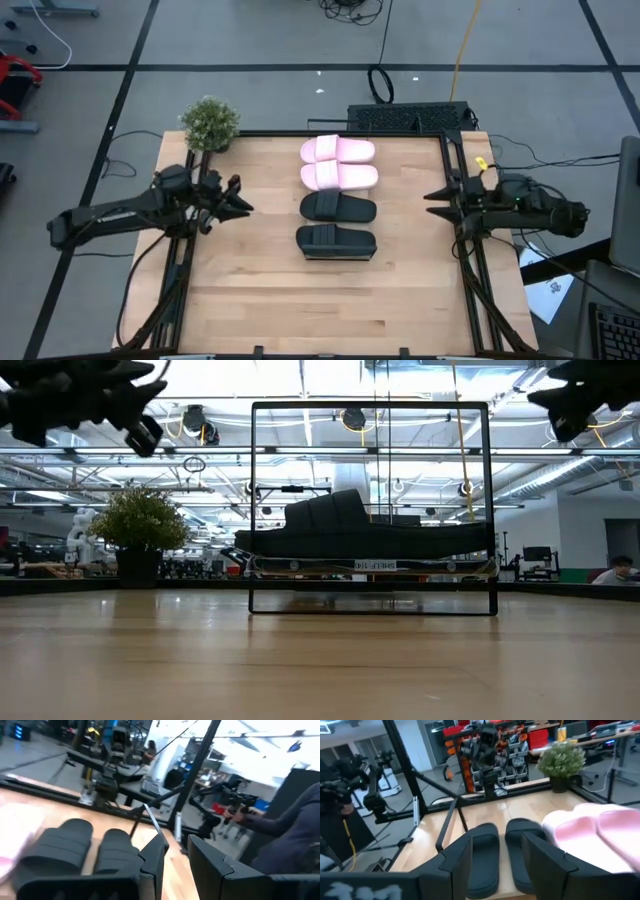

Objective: Pick and place slides into the shelf
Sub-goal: Return to Home Position

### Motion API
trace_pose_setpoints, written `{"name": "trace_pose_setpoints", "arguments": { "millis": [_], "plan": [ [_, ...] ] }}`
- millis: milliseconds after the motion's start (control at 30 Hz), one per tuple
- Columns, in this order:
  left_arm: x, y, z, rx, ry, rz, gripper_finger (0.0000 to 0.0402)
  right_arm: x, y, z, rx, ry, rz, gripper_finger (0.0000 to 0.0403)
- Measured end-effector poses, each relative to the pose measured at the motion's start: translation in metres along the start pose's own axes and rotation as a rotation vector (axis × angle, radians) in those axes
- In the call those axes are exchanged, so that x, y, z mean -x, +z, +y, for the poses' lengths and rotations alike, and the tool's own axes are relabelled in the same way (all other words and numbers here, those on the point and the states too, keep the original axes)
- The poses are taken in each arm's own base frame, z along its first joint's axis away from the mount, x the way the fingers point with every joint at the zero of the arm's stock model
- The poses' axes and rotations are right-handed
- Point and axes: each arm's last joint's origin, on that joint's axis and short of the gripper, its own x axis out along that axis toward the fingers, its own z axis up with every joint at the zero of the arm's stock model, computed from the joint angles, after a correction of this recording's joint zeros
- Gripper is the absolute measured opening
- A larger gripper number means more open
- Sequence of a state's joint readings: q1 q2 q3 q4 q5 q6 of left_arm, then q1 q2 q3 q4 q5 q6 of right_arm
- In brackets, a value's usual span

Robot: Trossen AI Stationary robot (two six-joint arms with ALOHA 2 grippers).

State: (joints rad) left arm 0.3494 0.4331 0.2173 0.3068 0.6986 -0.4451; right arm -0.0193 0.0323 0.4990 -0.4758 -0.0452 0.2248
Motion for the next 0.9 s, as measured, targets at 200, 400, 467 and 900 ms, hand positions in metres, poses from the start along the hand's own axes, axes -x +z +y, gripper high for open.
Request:
{"name": "trace_pose_setpoints", "arguments": {
  "millis": [200,400,467,900],
  "plan": [
    [-0.004,-0.012,-0.005,-0.037,0.22,0.155,0.0083,-0.02,-0.024,-0.006,0.009,0.018,-0.001,0.0162],
    [-0.01,-0.014,-0.012,-0.209,0.262,0.118,0.0083,-0.031,-0.04,-0.01,0.01,0.04,-0.01,0.0162],
    [-0.01,-0.015,-0.014,-0.228,0.282,0.115,0.0083,-0.031,-0.044,-0.01,0.005,0.037,-0.006,0.0162],
    [-0.007,-0.059,-0.001,-0.188,0.248,-0.014,0.0083,-0.029,-0.043,-0.01,0.002,0.039,-0.022,0.0162]
  ]
}}
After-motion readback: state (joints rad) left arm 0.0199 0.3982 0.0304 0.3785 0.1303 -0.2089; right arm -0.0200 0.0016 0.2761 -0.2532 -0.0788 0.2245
